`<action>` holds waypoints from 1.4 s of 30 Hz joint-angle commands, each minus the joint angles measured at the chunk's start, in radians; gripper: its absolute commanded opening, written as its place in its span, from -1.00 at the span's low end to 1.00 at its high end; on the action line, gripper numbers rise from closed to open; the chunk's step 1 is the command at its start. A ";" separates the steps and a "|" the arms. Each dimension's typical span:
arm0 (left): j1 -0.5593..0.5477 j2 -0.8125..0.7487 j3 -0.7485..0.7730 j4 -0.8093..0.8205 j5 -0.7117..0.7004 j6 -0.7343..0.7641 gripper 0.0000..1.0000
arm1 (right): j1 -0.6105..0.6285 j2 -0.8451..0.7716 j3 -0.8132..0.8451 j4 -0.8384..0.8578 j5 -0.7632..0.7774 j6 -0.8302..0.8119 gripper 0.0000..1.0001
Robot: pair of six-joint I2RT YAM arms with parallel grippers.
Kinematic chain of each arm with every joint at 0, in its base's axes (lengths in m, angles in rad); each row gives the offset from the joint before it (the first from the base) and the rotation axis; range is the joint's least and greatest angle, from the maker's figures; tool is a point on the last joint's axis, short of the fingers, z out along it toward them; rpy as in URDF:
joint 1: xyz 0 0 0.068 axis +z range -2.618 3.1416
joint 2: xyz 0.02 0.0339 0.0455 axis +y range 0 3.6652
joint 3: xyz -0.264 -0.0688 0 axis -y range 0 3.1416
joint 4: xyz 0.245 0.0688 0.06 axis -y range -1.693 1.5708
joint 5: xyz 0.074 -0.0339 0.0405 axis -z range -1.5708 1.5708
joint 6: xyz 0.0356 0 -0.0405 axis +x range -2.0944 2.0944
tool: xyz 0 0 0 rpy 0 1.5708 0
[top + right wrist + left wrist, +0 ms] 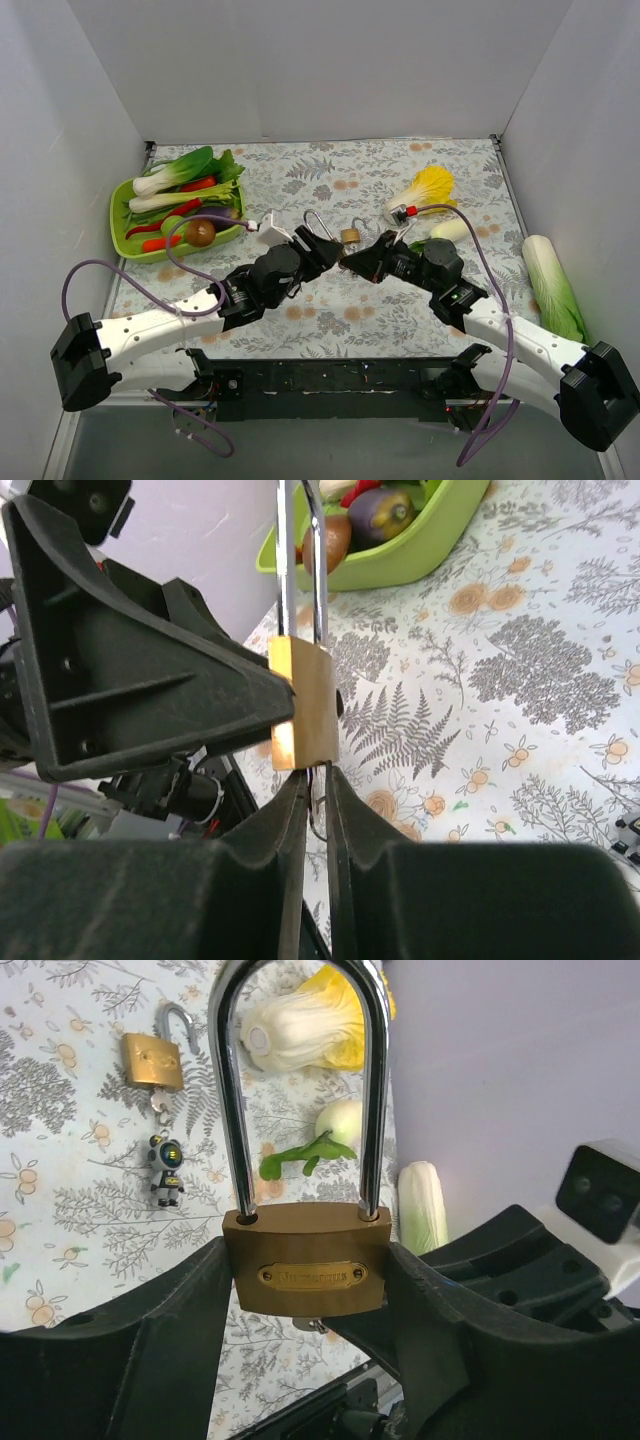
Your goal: Unlock with the key
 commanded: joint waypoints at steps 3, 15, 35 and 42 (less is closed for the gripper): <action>-0.039 0.045 0.098 -0.250 0.017 -0.093 -1.00 | -0.009 -0.070 0.004 0.085 0.107 -0.057 -0.38; -0.038 0.093 0.186 -0.310 -0.026 -0.084 -1.00 | -0.002 -0.162 -0.044 -0.026 0.098 -0.123 -0.03; -0.035 0.076 0.177 -0.296 -0.027 -0.102 -1.00 | 0.054 -0.149 -0.101 -0.001 0.079 -0.133 0.12; -0.033 0.096 0.172 -0.261 0.010 -0.111 -1.00 | 0.112 -0.078 -0.091 0.094 0.112 -0.130 0.14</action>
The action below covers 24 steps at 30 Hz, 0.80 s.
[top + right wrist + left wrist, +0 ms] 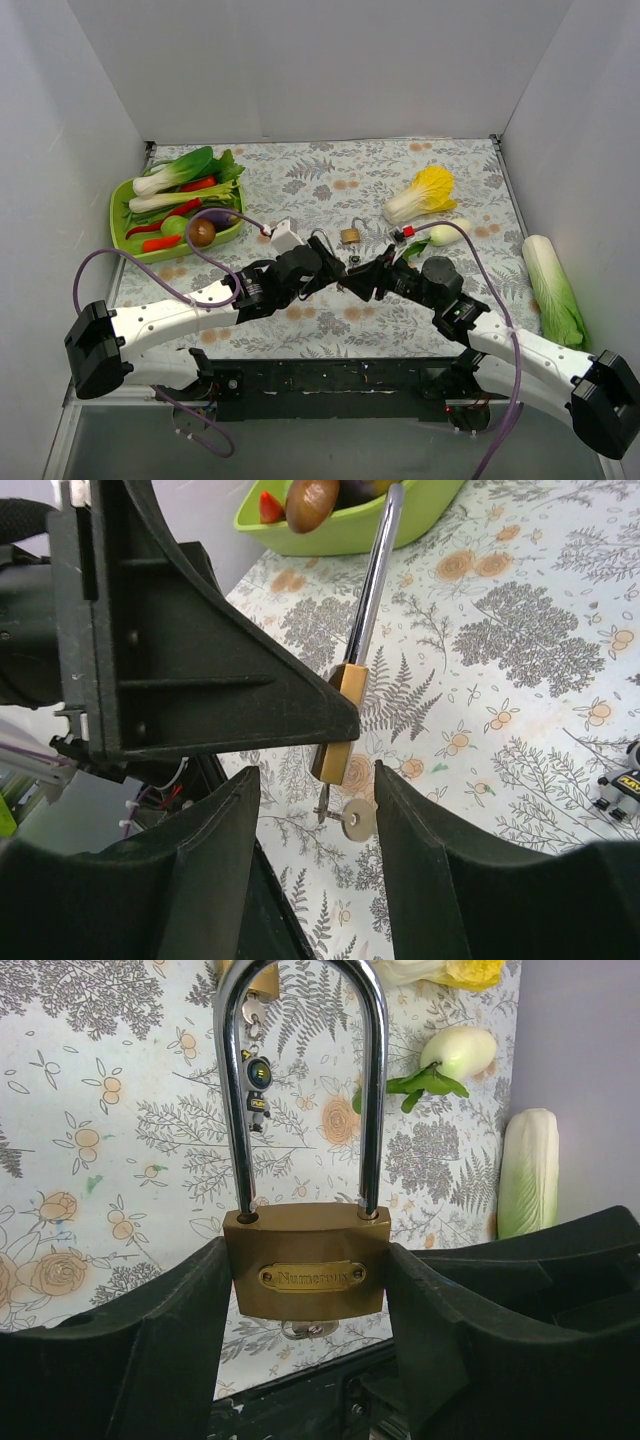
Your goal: Unlock with the key
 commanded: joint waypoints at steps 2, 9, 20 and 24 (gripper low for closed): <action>0.000 -0.022 0.035 0.097 0.010 -0.022 -1.00 | 0.044 0.080 0.025 0.153 0.024 -0.011 0.14; 0.000 -0.017 0.029 0.129 0.039 -0.036 -1.00 | 0.086 0.141 0.045 0.244 0.105 -0.009 -0.05; 0.000 -0.020 0.006 0.149 0.040 -0.060 -1.00 | 0.127 0.143 0.024 0.313 0.322 -0.012 -0.08; 0.002 -0.019 0.001 0.151 0.036 -0.062 -1.00 | 0.148 0.144 0.012 0.328 0.389 -0.004 -0.19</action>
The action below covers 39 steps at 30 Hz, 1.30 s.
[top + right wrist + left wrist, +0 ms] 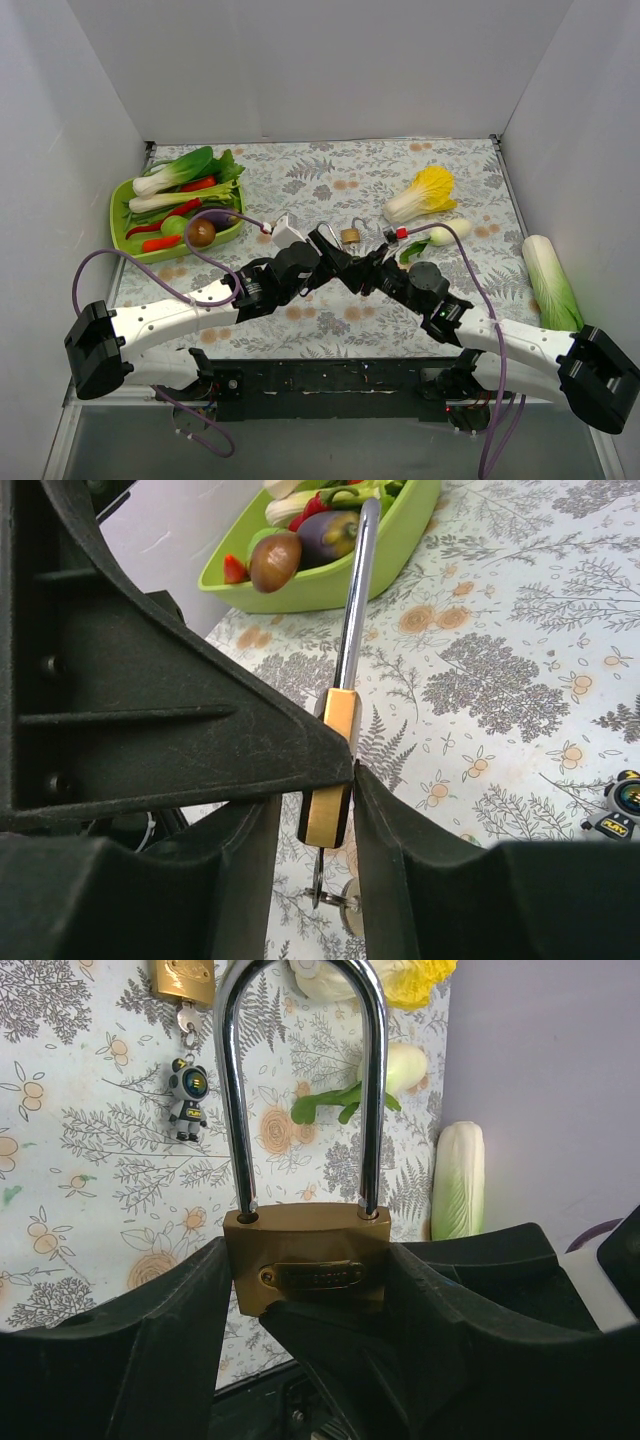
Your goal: Unlock with the key
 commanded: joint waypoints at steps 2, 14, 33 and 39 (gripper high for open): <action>-0.009 -0.027 -0.003 0.051 0.000 -0.014 -1.00 | 0.021 -0.013 -0.010 0.146 0.157 0.011 -0.24; -0.009 -0.030 -0.026 0.080 0.017 -0.026 -1.00 | 0.023 -0.034 -0.030 0.169 0.293 0.022 -0.87; 0.240 -0.271 -0.193 0.362 0.516 0.315 0.96 | -0.138 -0.133 -0.016 0.040 0.132 0.028 -0.97; 0.409 -0.164 -0.134 0.339 0.780 0.466 0.96 | -0.289 -0.126 0.030 0.068 -0.211 0.091 -0.97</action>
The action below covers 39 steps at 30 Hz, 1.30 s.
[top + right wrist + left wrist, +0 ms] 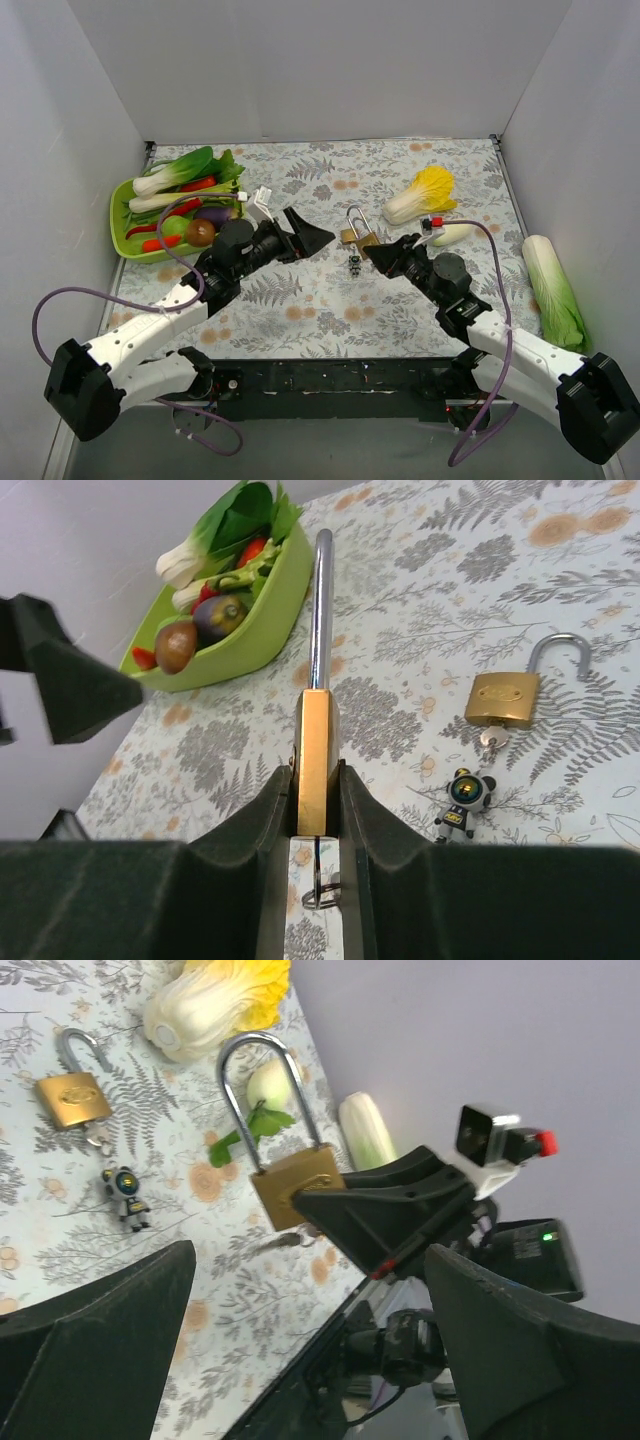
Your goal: Unlock with the key
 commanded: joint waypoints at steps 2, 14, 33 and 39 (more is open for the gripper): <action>0.106 0.081 0.047 0.019 0.335 0.198 0.92 | -0.095 -0.031 0.098 0.146 -0.329 0.091 -0.97; 0.117 0.098 -0.002 0.088 0.295 0.128 0.24 | -0.133 -0.017 0.141 0.196 -0.518 0.196 -0.97; 0.114 0.173 -0.040 0.206 0.232 -0.036 -0.45 | -0.119 0.003 0.114 0.210 -0.523 0.161 -0.97; 0.108 0.215 -0.040 0.234 0.229 -0.063 -0.46 | -0.113 0.017 0.114 0.218 -0.523 0.155 -0.97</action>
